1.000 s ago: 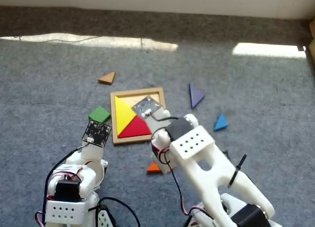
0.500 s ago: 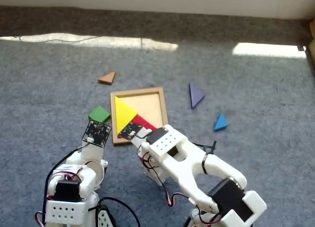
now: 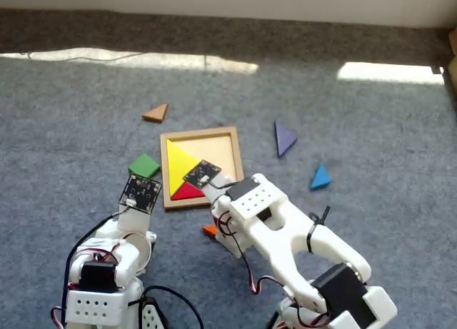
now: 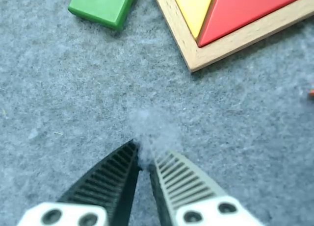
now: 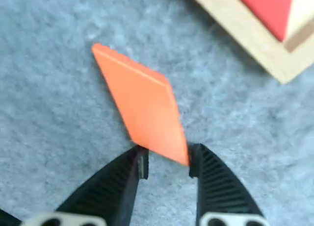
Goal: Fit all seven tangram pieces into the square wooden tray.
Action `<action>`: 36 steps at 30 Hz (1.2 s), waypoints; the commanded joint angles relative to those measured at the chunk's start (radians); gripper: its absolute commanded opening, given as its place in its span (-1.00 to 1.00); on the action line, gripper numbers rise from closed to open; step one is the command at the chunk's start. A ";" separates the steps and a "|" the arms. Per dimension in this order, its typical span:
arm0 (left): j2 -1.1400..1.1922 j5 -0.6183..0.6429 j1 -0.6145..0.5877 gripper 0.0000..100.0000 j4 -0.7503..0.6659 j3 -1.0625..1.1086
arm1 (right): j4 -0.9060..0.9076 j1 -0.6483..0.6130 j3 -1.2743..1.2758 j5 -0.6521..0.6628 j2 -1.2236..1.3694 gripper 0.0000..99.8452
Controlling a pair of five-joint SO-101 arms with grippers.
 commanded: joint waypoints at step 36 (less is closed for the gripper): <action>-0.024 0.000 -0.004 -0.99 0.002 0.019 | -0.213 -0.111 -0.027 -0.206 0.070 -0.66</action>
